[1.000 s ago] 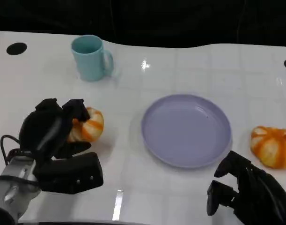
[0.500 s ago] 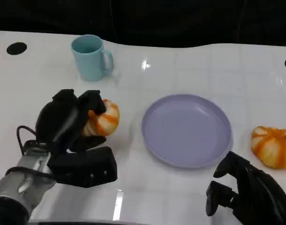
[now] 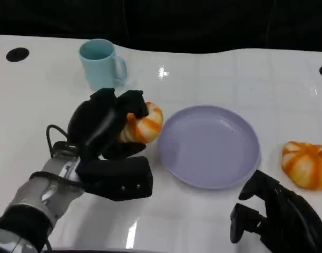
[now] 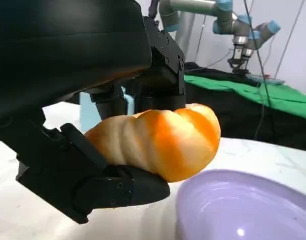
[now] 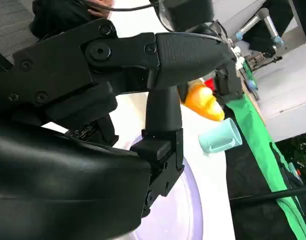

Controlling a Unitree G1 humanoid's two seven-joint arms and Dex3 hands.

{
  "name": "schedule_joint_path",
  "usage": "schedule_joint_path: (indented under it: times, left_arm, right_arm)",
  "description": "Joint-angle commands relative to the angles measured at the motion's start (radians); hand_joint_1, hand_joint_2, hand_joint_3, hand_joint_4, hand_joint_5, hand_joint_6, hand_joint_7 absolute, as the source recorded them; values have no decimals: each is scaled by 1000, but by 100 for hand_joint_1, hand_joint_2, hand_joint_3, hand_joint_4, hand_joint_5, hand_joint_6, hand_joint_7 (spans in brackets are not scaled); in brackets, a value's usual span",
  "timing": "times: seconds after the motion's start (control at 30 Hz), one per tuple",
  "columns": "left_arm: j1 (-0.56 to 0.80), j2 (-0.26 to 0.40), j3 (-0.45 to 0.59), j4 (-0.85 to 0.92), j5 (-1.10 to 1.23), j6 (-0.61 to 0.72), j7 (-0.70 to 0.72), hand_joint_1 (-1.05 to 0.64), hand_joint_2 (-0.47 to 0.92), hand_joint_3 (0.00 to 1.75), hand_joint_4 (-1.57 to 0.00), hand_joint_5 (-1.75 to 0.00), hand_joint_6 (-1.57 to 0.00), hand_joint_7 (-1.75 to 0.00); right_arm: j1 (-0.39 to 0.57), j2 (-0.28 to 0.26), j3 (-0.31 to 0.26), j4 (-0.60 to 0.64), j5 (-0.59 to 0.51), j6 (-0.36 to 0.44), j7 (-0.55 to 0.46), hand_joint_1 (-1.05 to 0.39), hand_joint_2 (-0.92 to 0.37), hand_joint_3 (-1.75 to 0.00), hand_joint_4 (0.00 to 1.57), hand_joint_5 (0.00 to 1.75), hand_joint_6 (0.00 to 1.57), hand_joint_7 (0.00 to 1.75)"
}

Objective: Grasp the bread from the table and place it into the plate.

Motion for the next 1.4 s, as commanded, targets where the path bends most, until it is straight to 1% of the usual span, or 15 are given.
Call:
schedule_joint_path:
  times: [0.03, 0.27, 0.33, 0.4, 0.47, 0.5, 0.53, 0.73, 1.0, 1.2, 1.27, 1.3, 1.33, 1.37, 1.4]
  left_arm:
    - [-41, -6, -8, 26, -2, -16, -18, -20, 53, 103, -90, -175, -65, -175]
    - [-79, -38, -46, 49, 23, -7, -24, -19, 49, 103, -91, -175, -67, -175]
    - [-88, -48, -60, 55, 29, -6, -29, -23, 57, 84, -89, -175, -65, -175]
    - [-93, -55, -69, 60, 34, -8, -30, -23, 63, 80, -88, -175, -65, -175]
    - [-98, -63, -76, 66, 34, -12, -31, -23, 65, 81, -88, -175, -65, -175]
    - [-101, -67, -78, 69, 34, -15, -32, -21, 60, 90, -89, -175, -67, -175]
    - [-102, -70, -79, 72, 33, -16, -32, -20, 59, 93, -90, -175, -68, -175]
    - [-125, -109, -93, 90, 34, -10, -54, -24, 59, 104, -93, -175, -71, -175]
    - [-184, -181, -114, 143, 44, 10, -74, -24, 55, 101, -91, -175, -67, -175]
    - [-221, -223, -130, 193, 45, 23, -90, -26, 57, 98, -91, -175, -67, -175]
    - [-231, -235, -136, 206, 45, 34, -98, -27, 61, 88, -91, -175, -65, -175]
    - [-236, -241, -139, 215, 45, 36, -98, -28, 66, 73, -91, -175, -67, -162]
    - [-240, -247, -141, 225, 46, 36, -93, -29, 68, 66, -91, -175, -68, -158]
    - [-242, -253, -143, 234, 45, 34, -90, -29, 69, 61, -92, -175, -68, -159]
    - [-244, -257, -144, 240, 43, 32, -88, -29, 72, 59, -93, -175, -68, -168]
  right_arm:
    - [10, -3, -2, -8, -1, -19, 0, -55, -92, -46, 77, 175, 48, 175]
    - [19, 6, 2, -18, 10, -13, 0, -53, -92, -49, 75, 175, 46, 175]
    - [20, 7, 2, -17, 17, -10, 6, -53, -92, -49, 75, 175, 46, 175]
    - [20, 7, 3, -14, 18, -15, 11, -53, -91, -49, 75, 175, 45, 175]
    - [20, 6, 5, -12, 14, -20, 11, -53, -91, -48, 75, 175, 45, 175]
    - [20, 5, 7, -11, 11, -24, 11, -53, -92, -48, 75, 175, 45, 175]
    - [20, 5, 7, -10, 10, -27, 11, -53, -92, -48, 75, 175, 45, 175]
    - [16, -1, 1, -9, 32, -3, 21, -55, -91, -46, 76, 175, 45, 175]
    - [17, -9, -1, -15, 29, -1, 29, -55, -92, -45, 76, 175, 46, 175]
    - [23, -9, 5, -28, 18, 0, 21, -55, -92, -46, 76, 175, 46, 175]
    - [23, -6, 4, -31, 22, 6, 17, -55, -92, -46, 76, 175, 46, 175]
    - [23, -6, 4, -32, 25, 9, 17, -55, -92, -46, 76, 175, 46, 175]
    - [23, -7, 4, -32, 26, 10, 18, -55, -92, -46, 76, 175, 46, 175]
    - [23, -6, 4, -32, 26, 10, 18, -55, -92, -46, 76, 175, 45, 175]
    - [23, -6, 4, -32, 26, 10, 18, -55, -92, -46, 76, 175, 45, 175]
